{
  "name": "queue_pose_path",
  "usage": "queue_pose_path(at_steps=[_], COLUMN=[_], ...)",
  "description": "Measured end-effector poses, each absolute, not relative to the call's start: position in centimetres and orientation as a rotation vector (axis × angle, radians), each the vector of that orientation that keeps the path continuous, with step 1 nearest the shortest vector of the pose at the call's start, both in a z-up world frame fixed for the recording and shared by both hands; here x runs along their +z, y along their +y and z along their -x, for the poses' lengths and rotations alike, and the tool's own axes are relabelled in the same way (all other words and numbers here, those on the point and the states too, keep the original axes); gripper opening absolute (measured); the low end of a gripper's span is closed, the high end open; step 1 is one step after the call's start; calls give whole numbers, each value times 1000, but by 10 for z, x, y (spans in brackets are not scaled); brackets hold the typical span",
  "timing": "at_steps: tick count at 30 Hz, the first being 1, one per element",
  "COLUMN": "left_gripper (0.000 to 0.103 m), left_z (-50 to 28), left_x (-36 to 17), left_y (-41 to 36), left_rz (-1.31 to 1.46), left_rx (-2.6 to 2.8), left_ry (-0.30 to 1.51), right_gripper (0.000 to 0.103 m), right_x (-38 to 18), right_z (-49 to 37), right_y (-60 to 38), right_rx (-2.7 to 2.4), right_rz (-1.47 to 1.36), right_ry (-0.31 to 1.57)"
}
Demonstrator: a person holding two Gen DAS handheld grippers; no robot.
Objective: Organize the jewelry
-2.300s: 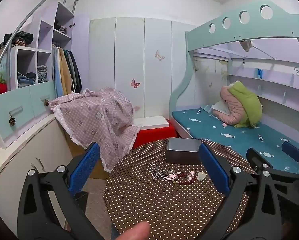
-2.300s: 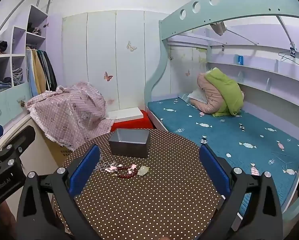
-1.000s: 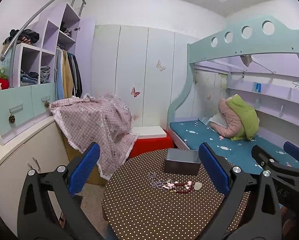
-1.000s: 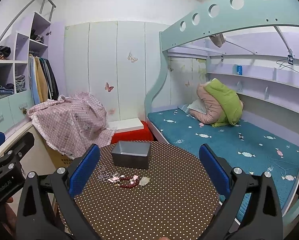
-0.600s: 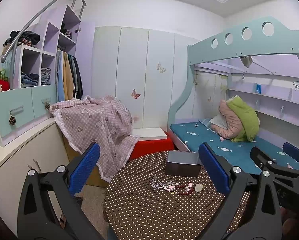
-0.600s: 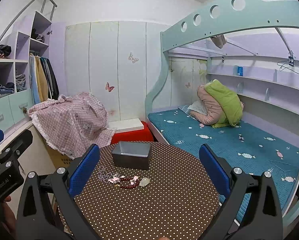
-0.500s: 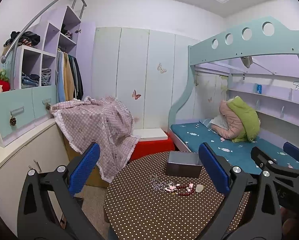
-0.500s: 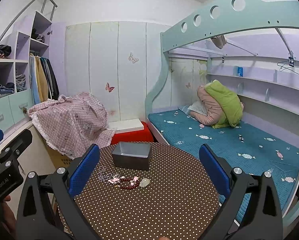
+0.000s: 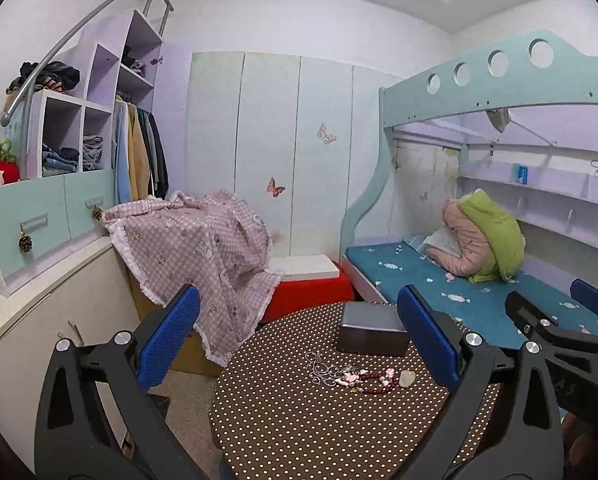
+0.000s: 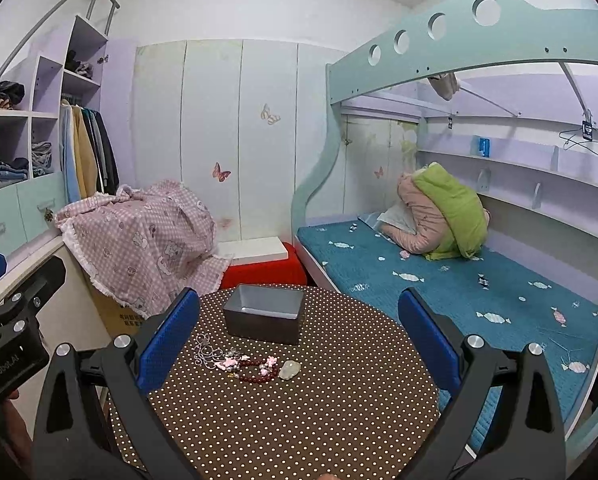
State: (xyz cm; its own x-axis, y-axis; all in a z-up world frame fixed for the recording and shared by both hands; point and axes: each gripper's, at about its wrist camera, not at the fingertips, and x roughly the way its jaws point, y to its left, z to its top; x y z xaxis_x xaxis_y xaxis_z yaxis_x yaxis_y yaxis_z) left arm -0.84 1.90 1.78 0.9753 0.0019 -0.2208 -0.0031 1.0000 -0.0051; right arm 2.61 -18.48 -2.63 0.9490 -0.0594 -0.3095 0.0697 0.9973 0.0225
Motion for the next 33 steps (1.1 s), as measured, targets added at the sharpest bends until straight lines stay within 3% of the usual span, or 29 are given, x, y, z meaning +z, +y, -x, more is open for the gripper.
queue_pose_path(at_steps=[15, 33], left_gripper=[98, 98], left_z=[-83, -249], left_x=[-18, -172], left_y=[38, 29], left_rz=[29, -70], left_rx=[33, 24], left_ry=[399, 808], right_gripper=[96, 95], right_x=[-52, -169], right_z=[-99, -210], right_y=[-181, -215], right_rx=[-53, -42], right_rz=[-4, 4], right_ry=[458, 870])
